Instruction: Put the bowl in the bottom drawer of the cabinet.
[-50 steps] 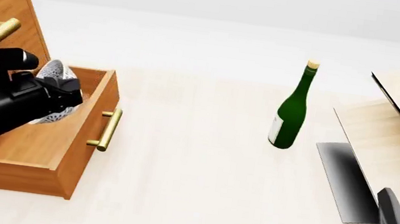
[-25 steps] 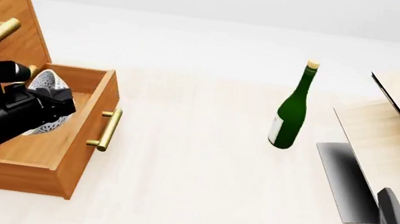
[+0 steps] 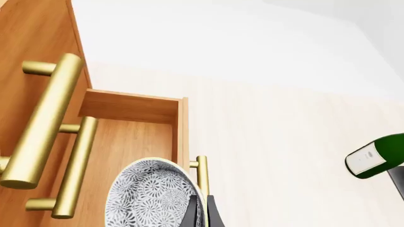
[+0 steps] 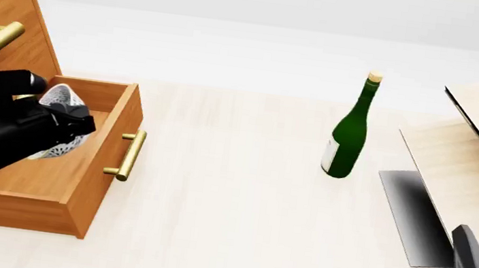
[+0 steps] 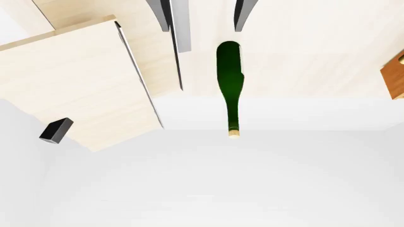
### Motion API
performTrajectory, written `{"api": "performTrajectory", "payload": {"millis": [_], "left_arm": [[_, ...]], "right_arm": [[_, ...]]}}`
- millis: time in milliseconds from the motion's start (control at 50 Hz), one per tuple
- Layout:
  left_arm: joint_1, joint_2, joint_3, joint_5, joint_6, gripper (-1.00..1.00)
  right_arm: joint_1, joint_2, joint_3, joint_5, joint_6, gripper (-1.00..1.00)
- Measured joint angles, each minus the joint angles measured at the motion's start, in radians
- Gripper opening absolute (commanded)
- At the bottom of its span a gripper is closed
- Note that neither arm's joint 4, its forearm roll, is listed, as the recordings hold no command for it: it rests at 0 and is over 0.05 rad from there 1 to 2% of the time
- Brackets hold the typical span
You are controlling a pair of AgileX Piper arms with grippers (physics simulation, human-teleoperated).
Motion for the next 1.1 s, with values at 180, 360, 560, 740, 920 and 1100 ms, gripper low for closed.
{"api": "performTrajectory", "payload": {"millis": [180,360,560,740,920,1100], "left_arm": [[-0.002,0.051,-0.018,-0.015,0.003,-1.0],[0.0,0.083,-0.027,-0.024,-0.001,-1.0],[0.013,0.101,-0.011,-0.054,-0.009,-1.0],[0.029,0.106,0.001,-0.062,-0.011,-1.0],[0.047,0.096,-0.007,-0.037,-0.006,-1.0],[0.056,0.105,-0.006,-0.038,0.001,-1.0]], "right_arm": [[0.0,0.0,0.0,0.0,0.0,1.0],[0.0,0.0,0.0,0.0,0.0,1.0],[0.0,0.0,0.0,0.0,0.0,1.0],[0.0,0.0,0.0,0.0,0.0,1.0],[0.0,0.0,0.0,0.0,0.0,1.0],[0.0,0.0,0.0,0.0,0.0,1.0]]}}
